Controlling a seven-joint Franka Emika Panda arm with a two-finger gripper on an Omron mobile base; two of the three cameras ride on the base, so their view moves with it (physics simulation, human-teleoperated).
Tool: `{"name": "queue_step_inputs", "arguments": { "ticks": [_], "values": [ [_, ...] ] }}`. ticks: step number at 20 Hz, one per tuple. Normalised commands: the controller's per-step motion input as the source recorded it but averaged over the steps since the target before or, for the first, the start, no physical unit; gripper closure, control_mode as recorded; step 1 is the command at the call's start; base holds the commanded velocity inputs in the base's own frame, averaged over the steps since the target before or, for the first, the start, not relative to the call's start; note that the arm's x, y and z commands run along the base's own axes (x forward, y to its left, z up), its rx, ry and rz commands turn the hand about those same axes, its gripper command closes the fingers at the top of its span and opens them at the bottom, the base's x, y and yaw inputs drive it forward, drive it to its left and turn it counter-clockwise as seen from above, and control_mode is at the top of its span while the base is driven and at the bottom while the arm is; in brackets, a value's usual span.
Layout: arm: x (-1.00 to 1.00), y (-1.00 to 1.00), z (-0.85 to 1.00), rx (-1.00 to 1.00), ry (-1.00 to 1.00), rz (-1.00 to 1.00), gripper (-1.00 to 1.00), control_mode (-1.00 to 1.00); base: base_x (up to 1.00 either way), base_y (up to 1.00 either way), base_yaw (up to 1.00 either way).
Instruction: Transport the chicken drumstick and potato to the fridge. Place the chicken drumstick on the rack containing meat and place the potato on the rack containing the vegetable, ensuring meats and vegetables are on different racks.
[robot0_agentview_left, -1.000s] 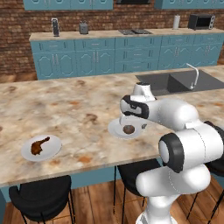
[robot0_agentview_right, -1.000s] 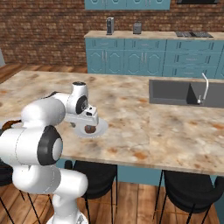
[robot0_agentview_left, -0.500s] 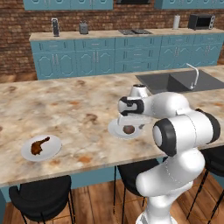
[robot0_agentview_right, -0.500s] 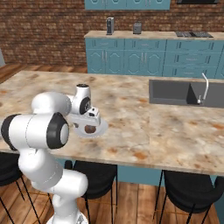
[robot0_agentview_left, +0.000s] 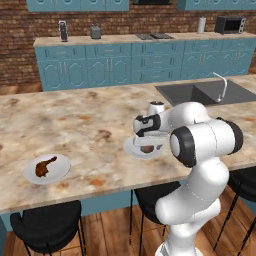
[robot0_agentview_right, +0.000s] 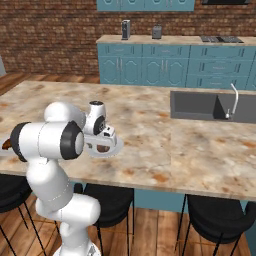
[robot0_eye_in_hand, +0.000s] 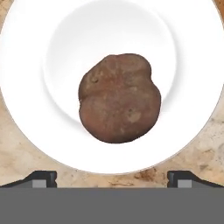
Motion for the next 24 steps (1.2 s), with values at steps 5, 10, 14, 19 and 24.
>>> {"name": "queue_step_inputs", "arguments": {
  "ticks": [5,10,14,19,24],
  "values": [
    [0.11,0.0,-0.12,0.0,-0.15,0.0,-1.0,-1.0,0.0,0.0,0.0],
    [0.26,-0.02,-0.08,0.0,-0.01,0.0,-1.0,-1.0,0.0,0.0,0.0],
    [0.29,-0.03,-0.15,0.0,0.0,0.0,-1.0,-1.0,0.0,0.0,0.0],
    [0.16,-0.01,-0.13,0.0,0.02,0.0,-1.0,-1.0,0.0,0.0,0.0],
    [0.0,-0.04,-0.1,0.0,0.08,0.0,-1.0,-1.0,0.0,0.0,0.0]
  ]
}}
